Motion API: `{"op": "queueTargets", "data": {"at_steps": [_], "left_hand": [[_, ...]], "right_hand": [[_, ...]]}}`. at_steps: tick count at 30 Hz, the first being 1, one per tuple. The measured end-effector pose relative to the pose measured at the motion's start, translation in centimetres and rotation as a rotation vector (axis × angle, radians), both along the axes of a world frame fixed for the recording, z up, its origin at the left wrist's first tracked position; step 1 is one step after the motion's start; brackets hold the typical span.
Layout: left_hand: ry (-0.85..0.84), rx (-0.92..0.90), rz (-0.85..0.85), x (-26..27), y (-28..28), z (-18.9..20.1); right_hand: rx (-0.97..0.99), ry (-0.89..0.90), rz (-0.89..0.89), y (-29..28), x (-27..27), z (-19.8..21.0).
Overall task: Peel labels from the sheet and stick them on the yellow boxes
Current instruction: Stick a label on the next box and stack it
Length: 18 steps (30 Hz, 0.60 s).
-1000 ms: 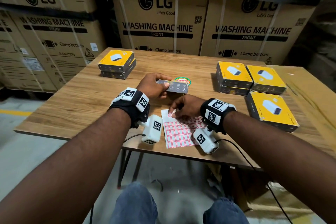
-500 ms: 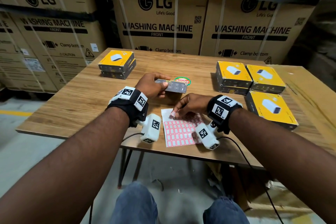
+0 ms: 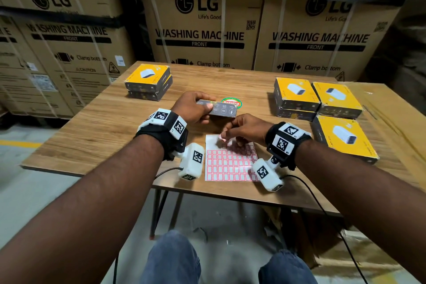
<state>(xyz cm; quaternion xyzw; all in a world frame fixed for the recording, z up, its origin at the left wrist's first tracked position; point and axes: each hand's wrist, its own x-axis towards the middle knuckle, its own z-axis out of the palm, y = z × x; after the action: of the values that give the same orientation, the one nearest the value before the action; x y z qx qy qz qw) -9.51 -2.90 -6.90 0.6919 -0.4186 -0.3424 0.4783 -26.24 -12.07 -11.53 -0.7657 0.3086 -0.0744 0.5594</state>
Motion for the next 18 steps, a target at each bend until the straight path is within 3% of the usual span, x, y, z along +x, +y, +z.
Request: {"op": "queueTargets", "data": {"at_steps": [7,18], "left_hand": [[-0.001,-0.004,0.006,-0.1,0.0,-0.1],[-0.012,-0.011,-0.004,0.0,0.3,-0.1]], "right_hand": [[-0.168,0.154,0.168,0.5,1.0,-0.2],[-0.259,0.221,0.167,0.1,1.9,-0.7]]}}
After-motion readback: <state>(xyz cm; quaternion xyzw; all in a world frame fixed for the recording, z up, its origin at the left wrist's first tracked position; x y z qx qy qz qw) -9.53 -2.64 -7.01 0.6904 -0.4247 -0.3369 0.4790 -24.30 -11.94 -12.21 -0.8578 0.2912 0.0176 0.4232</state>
